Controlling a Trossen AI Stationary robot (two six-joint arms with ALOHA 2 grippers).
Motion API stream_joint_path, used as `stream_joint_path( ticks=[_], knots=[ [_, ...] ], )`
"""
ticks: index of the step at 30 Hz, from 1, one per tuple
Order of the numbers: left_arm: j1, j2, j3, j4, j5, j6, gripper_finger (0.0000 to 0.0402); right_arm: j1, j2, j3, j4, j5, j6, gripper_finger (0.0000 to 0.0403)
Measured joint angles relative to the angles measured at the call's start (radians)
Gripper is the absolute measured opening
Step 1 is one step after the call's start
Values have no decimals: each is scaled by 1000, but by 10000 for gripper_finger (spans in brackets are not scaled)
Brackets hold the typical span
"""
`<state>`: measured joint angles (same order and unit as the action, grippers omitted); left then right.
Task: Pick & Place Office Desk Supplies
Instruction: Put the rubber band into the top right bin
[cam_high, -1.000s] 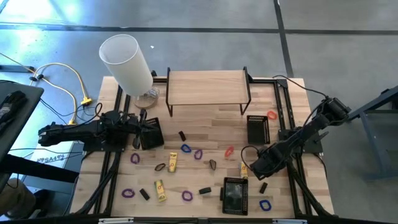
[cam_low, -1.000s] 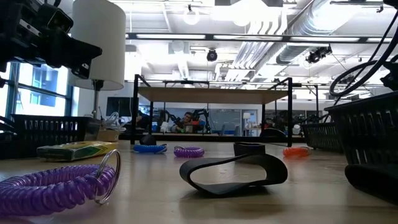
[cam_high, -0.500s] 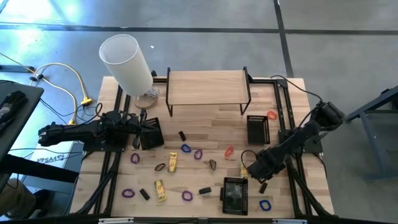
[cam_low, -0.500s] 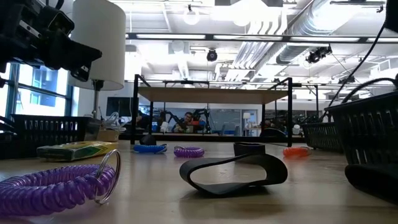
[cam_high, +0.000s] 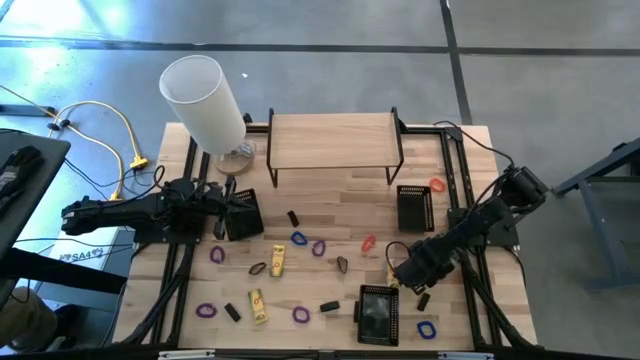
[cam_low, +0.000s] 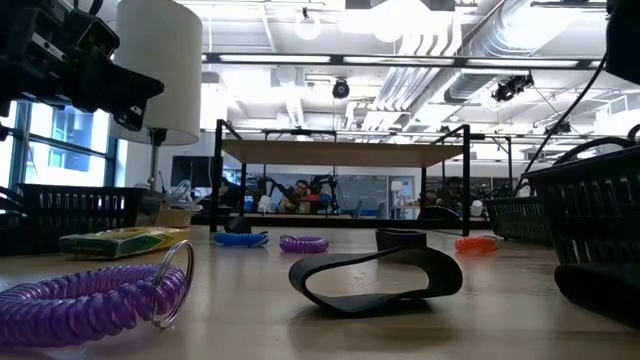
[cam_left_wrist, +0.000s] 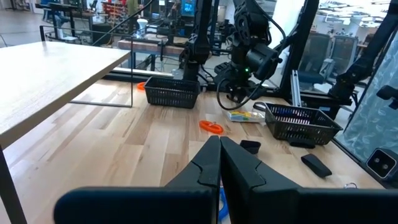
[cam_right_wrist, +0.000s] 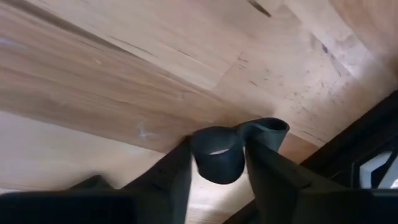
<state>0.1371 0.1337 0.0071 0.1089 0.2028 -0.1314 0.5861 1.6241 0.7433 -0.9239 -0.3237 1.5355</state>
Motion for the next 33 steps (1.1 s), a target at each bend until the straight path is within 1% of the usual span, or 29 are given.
stream_joint_path(
  ticks=[5, 6, 9, 16, 18, 23, 27, 29, 33],
  knots=[
    [0, 0, 0, 0, 0, -21, 0, -11, -1, 0, -4, 24, -47, 21],
    [0, 0, 0, 0, -1, -24, 0, -11, -3, 1, -6, 27, -48, 12],
    [0, 0, 0, 0, -1, -28, 0, -11, -2, 22, -22, 50, -59, 5],
    [0, 0, 0, 0, -1, -81, 0, -33, -34, 177, -80, 251, -192, 4],
    [0, 0, 0, 0, -1, -103, 0, -49, -52, 240, -121, 300, -238, 3],
    [0, 0, 0, -3, -1, -132, 0, -68, -105, 397, -247, 475, -353, 3],
    [0, 1, 0, -4, 3, -198, 0, -104, -144, 468, -383, 588, -356, 3],
    [0, 4, 0, -7, 17, -216, 0, -131, -166, 478, -467, 614, -348, 3],
    [0, 16, 0, -29, 34, -229, 0, -205, -191, 473, -607, 605, -312, 3]
  ],
)
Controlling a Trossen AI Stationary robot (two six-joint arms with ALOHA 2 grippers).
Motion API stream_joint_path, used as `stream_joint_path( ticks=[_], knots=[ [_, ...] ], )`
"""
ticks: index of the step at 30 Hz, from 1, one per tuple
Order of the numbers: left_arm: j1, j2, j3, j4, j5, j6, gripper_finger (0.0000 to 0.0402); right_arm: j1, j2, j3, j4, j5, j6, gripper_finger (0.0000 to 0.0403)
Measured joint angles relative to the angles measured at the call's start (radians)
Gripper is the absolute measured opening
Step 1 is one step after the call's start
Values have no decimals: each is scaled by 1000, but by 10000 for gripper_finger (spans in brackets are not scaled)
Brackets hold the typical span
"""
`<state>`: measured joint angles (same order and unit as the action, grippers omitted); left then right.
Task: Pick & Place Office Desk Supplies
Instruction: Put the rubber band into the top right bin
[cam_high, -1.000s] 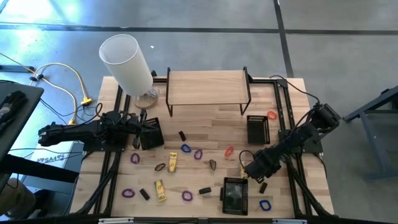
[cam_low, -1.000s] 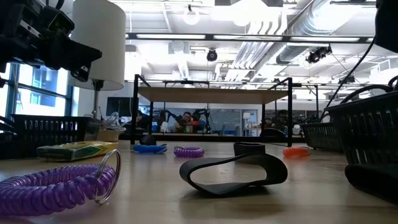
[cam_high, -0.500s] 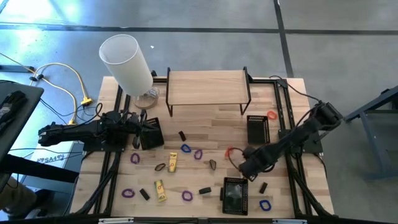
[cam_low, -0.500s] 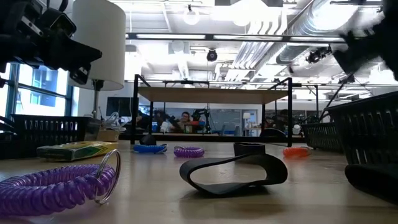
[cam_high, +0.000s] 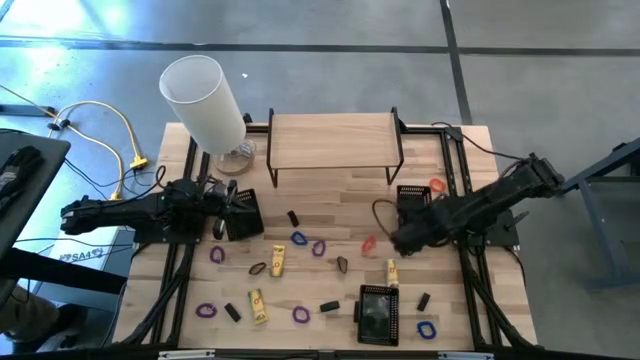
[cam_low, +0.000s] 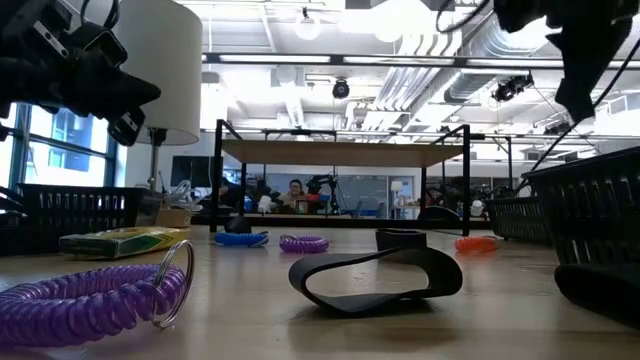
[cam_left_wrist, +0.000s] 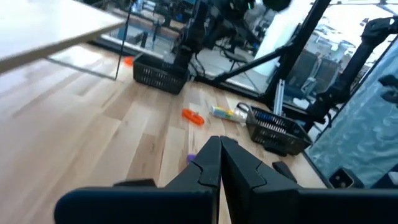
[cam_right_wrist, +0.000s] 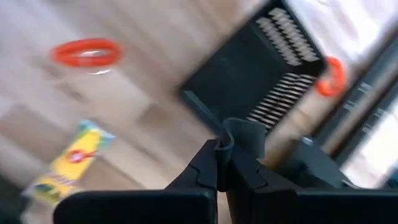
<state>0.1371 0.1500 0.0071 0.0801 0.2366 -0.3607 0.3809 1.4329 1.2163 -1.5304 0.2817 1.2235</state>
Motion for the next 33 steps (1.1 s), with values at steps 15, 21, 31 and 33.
stream_joint_path(
  ticks=[15, 21, 31, 33],
  knots=[
    [-81, 91, 0, -8, 2, -7, 0, -411, -9, -176, 200, -100, -233, 4],
    [-101, 91, 0, 28, -3, -6, 0, -447, -9, -303, 394, -154, -301, 29],
    [-122, 95, 0, 30, -4, 1, 0, -485, -9, -319, 428, -101, -312, 164],
    [-122, 95, 0, 32, -4, 1, 0, -495, -9, -316, 408, -81, -326, 181]
  ],
)
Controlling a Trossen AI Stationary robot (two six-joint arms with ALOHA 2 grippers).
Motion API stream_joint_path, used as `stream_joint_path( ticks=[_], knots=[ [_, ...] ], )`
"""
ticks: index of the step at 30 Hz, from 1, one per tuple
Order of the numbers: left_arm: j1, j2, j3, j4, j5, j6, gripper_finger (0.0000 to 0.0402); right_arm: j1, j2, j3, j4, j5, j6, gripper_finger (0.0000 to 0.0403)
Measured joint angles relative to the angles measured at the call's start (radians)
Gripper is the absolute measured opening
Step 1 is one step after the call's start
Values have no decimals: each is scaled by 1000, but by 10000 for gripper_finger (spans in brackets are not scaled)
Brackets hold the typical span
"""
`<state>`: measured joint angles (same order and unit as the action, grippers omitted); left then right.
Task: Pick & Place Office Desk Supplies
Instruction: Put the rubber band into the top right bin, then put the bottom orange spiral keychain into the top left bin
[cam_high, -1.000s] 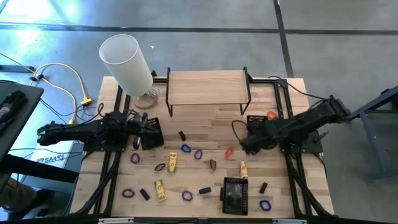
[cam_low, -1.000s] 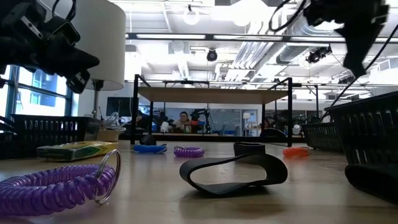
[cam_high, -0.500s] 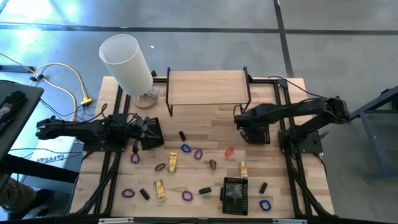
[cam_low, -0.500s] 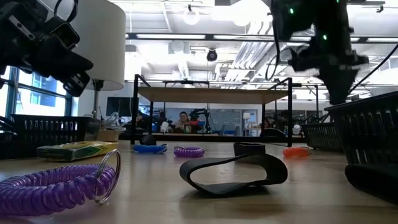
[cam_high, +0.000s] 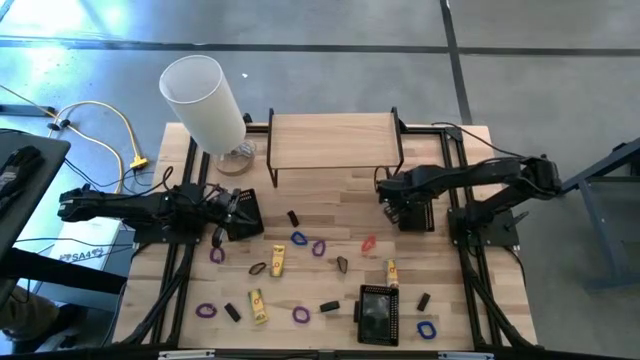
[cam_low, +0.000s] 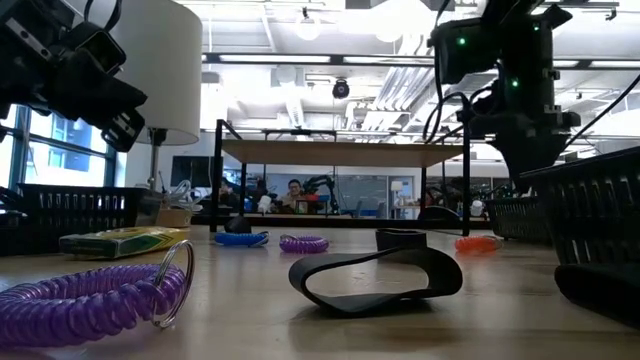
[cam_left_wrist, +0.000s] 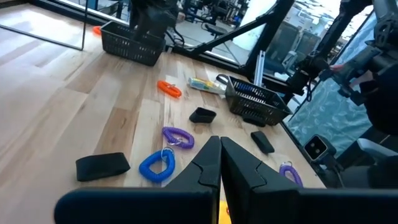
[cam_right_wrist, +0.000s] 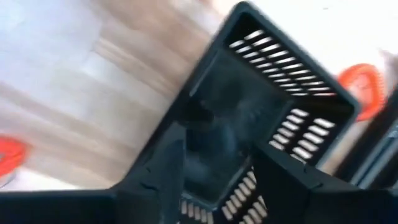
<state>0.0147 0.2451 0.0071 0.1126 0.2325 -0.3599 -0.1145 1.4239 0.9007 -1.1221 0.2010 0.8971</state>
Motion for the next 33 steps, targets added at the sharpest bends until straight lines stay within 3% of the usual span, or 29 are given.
stream_joint_path(
  ticks=[9, 16, 19, 25, 33],
  knots=[
    [1, 0, 0, 9, -2, -7, 0, -6, 0, 68, -56, -46, -131, 189],
    [1, 0, 0, 9, -55, -7, 0, 10, 0, 171, -42, -63, -388, 189],
    [1, 0, 0, 9, -97, -7, 0, 35, -1, 199, 50, -61, -486, 190],
    [1, 0, 0, 8, -107, -7, 0, 80, 5, 200, 280, -152, -509, 190],
    [1, 0, 0, 8, -105, -7, 0, 141, 9, 199, 316, -240, -452, 190]
  ],
)
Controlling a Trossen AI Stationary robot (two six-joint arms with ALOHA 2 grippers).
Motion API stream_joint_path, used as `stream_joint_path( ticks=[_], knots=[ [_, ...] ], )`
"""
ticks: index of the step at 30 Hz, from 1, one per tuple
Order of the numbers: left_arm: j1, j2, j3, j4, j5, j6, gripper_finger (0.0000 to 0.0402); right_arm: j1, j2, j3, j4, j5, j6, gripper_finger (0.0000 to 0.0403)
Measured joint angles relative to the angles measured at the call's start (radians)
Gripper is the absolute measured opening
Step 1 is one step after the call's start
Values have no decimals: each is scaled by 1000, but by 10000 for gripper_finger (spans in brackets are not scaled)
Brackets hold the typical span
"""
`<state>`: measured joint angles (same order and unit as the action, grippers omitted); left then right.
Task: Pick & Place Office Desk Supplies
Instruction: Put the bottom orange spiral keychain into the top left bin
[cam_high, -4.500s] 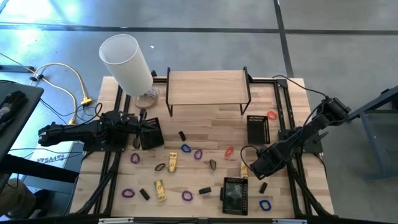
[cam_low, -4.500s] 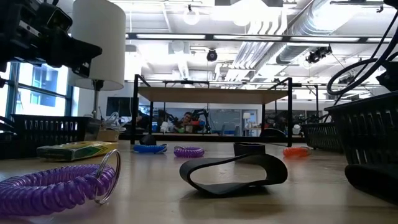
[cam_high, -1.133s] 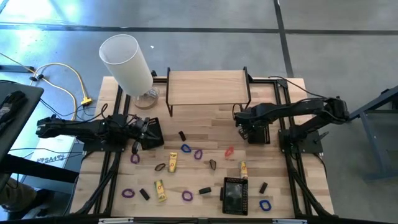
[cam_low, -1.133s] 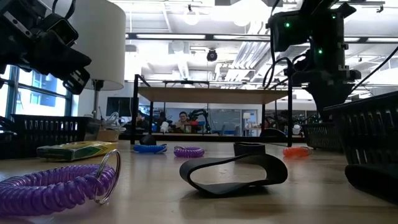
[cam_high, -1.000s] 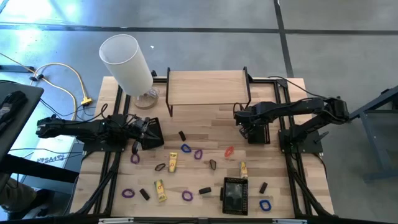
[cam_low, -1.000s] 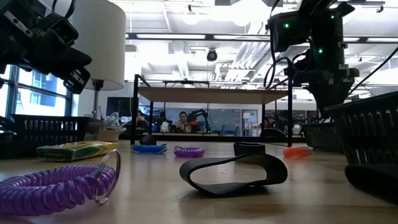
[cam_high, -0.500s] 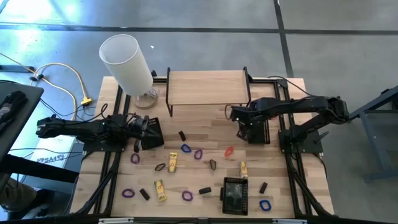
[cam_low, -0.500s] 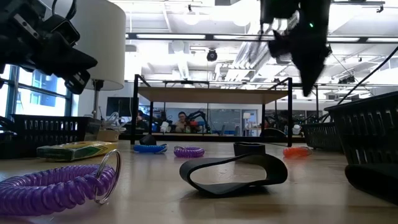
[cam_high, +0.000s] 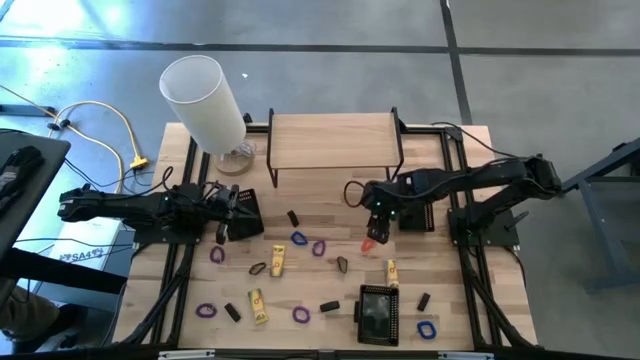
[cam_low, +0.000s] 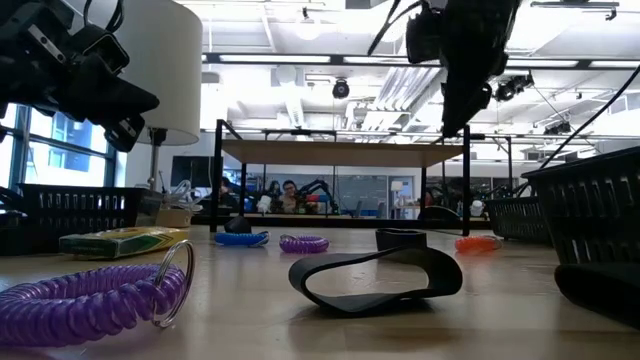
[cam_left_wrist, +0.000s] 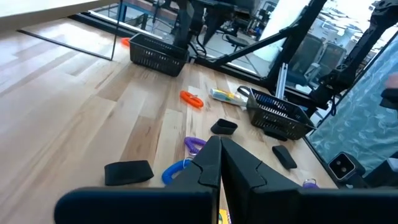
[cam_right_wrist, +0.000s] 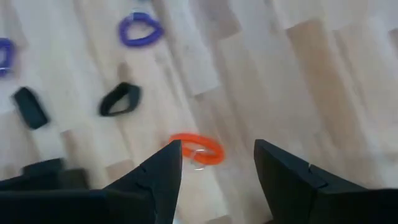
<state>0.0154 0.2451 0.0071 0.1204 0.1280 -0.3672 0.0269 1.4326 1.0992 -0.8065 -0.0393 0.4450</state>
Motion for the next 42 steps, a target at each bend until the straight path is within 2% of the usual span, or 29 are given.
stream_joint_path(
  ticks=[4, 7, 12, 18, 24, 34, 42],
  knots=[
    [0, 0, 0, 0, 1, 0, 0, 9, 0, -1, 127, 31, -12, 190],
    [0, 0, 0, -1, 11, 0, 0, 15, 11, 0, 186, 16, 14, 190],
    [0, 2, 0, -3, 41, -5, 0, 78, 19, -1, 212, -5, -220, 186],
    [0, 6, 0, -3, 45, -4, 0, 210, 19, 7, 213, 116, -390, 174],
    [0, 7, 0, 0, 26, -1, 0, 241, 76, 8, 138, 196, -407, 176],
    [0, 16, 0, 1, 24, 0, 0, 230, 265, 8, 86, 196, -416, 176],
    [0, 31, 0, 0, 24, 0, 0, 219, 361, 8, 43, 168, -447, 176]
  ],
)
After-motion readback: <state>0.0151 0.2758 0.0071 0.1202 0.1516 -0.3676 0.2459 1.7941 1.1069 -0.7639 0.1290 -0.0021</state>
